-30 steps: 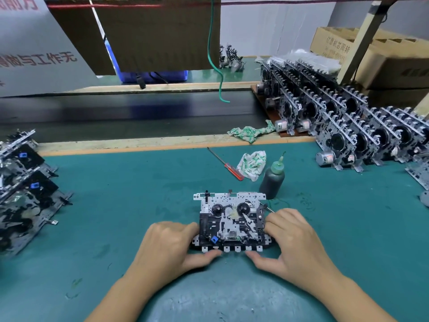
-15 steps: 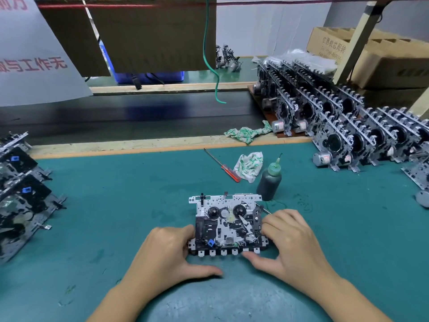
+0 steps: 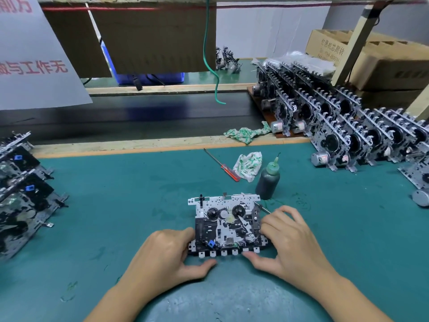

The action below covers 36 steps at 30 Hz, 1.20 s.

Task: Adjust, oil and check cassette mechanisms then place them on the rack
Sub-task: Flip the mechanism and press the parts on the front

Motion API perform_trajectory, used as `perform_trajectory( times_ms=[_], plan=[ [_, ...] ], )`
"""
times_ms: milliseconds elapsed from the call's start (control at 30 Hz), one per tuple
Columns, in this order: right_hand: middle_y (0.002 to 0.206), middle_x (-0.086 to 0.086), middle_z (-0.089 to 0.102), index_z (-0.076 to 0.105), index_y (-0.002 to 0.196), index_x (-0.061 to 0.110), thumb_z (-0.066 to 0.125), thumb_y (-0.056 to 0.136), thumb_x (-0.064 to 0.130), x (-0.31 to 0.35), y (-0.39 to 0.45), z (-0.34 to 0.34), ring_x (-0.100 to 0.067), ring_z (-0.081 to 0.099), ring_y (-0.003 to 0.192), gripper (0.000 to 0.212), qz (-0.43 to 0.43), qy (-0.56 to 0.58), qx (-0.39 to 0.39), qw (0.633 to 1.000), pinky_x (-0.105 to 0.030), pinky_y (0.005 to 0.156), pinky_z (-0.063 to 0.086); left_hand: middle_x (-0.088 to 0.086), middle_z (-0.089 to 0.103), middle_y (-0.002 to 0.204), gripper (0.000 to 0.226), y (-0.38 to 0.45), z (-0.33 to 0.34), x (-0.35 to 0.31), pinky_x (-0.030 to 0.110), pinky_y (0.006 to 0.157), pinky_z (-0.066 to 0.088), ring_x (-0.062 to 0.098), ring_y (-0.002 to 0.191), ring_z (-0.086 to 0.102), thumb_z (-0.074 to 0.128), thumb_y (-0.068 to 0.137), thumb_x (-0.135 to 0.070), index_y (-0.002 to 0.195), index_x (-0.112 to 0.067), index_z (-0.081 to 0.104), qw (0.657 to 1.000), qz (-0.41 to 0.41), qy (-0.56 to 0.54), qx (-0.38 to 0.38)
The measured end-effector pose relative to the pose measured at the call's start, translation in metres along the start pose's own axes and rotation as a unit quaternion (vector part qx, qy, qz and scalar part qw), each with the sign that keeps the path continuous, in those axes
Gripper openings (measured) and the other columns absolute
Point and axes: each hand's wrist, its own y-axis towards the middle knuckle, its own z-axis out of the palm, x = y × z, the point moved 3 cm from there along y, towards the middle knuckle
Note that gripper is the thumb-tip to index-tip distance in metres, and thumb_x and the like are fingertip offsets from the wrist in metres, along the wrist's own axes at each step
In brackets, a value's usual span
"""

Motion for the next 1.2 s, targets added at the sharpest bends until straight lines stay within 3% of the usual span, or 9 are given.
perform_trajectory(
  times_ms=[167,367,467,600,900,1067,1200],
  plan=[
    [0.063,0.003,0.047,0.049,0.059,0.012,0.063,0.071,0.062,0.0,0.001,-0.002,-0.018,0.044,0.062,0.053,0.01,0.058,0.015,0.998,-0.028,0.083,0.037,0.001,0.031,0.036,0.049,0.0,0.003,-0.002,0.021,0.033,0.024,0.021,0.031,0.033,0.056,0.071,-0.053,0.049,-0.013,0.038,0.998,-0.023,0.039,-0.037],
    [0.061,0.003,0.049,0.052,0.057,0.012,0.061,0.075,0.056,0.001,-0.001,-0.001,-0.018,0.047,0.06,0.049,0.008,0.049,0.005,0.999,-0.027,0.078,0.039,-0.006,0.038,0.038,0.048,0.001,0.0,-0.004,0.021,0.033,0.03,0.015,0.033,0.04,0.055,0.067,-0.065,0.056,-0.02,0.041,0.999,-0.025,0.02,-0.008],
    [0.062,0.003,0.052,0.054,0.058,0.012,0.059,0.076,0.055,0.001,0.0,0.001,-0.019,0.049,0.061,0.047,0.019,0.041,0.002,0.999,-0.028,0.075,0.039,-0.004,0.038,0.036,0.056,0.003,0.0,-0.008,0.02,0.034,0.028,0.014,0.032,0.04,0.053,0.06,-0.076,0.054,-0.023,0.037,0.998,-0.062,0.022,-0.02],
    [0.063,0.005,0.044,0.048,0.059,0.014,0.067,0.07,0.057,-0.002,0.001,0.0,-0.016,0.041,0.064,0.049,0.01,0.082,0.024,0.996,-0.025,0.076,0.036,0.0,0.034,0.031,0.061,0.003,0.004,-0.01,0.018,0.033,0.027,0.019,0.026,0.037,0.051,0.061,-0.072,0.042,-0.014,0.04,0.991,-0.115,0.046,-0.046],
    [0.064,0.004,0.051,0.052,0.059,0.013,0.059,0.074,0.061,-0.003,0.0,0.0,-0.018,0.048,0.063,0.052,0.012,0.044,0.016,0.999,-0.027,0.077,0.037,-0.005,0.037,0.032,0.071,0.005,0.002,-0.005,0.018,0.033,0.034,0.012,0.029,0.04,0.046,0.054,-0.087,0.045,-0.017,0.046,0.995,-0.097,0.004,0.008],
    [0.057,0.006,0.048,0.05,0.053,0.013,0.063,0.066,0.064,0.0,0.0,-0.003,-0.017,0.05,0.059,0.054,0.052,0.013,-0.016,0.998,-0.034,0.089,0.038,-0.005,0.036,0.033,0.066,0.002,0.001,-0.012,0.017,0.032,0.027,0.013,0.029,0.038,0.051,0.06,-0.081,0.047,-0.017,0.041,1.0,-0.024,0.011,0.01],
    [0.062,0.005,0.048,0.05,0.057,0.013,0.065,0.067,0.061,-0.002,0.001,-0.003,-0.016,0.048,0.064,0.051,0.042,0.042,0.004,0.998,-0.033,0.087,0.039,-0.003,0.039,0.033,0.065,0.001,0.003,-0.012,0.016,0.031,0.03,0.013,0.029,0.042,0.047,0.058,-0.082,0.048,-0.018,0.047,0.997,-0.077,0.011,0.015]
  ],
)
